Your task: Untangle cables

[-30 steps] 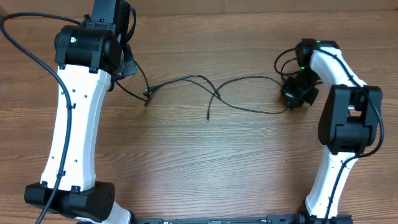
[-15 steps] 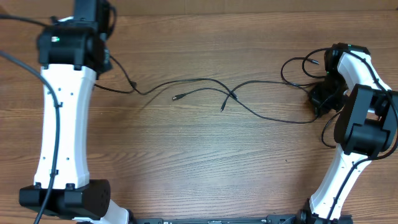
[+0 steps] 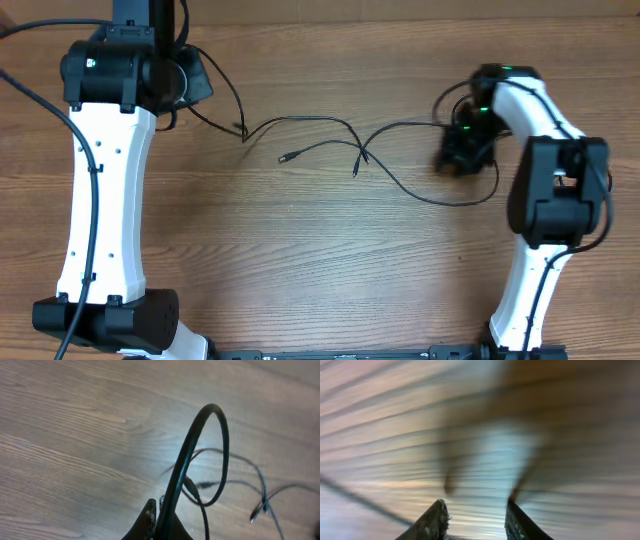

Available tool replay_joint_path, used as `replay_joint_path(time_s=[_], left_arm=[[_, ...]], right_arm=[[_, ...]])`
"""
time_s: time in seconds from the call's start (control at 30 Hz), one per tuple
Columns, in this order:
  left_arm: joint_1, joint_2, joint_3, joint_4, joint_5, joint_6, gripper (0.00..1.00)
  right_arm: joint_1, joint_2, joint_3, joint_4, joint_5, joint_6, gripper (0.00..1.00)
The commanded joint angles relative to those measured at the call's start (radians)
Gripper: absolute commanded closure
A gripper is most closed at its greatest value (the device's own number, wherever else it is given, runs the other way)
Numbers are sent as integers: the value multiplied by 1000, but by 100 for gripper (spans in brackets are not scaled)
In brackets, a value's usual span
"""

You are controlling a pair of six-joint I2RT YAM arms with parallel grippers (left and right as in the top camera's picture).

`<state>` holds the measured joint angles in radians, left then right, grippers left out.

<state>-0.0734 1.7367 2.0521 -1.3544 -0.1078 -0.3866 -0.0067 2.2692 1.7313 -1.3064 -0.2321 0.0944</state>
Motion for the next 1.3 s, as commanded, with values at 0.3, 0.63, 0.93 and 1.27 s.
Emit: replay_joint_path(time_s=[0.3, 0.63, 0.93, 1.27], left_arm=[[1, -4, -3, -33, 23, 50, 96], [1, -4, -3, -60, 23, 50, 96], [1, -4, -3, -67, 23, 50, 96], [1, -4, -3, -82, 23, 50, 96]], right_arm=[[194, -114, 49, 151, -99, 120, 35], [351, -113, 48, 392, 263, 435, 35], [404, -90, 13, 454, 401, 616, 39], [391, -29, -13, 483, 396, 665, 38]])
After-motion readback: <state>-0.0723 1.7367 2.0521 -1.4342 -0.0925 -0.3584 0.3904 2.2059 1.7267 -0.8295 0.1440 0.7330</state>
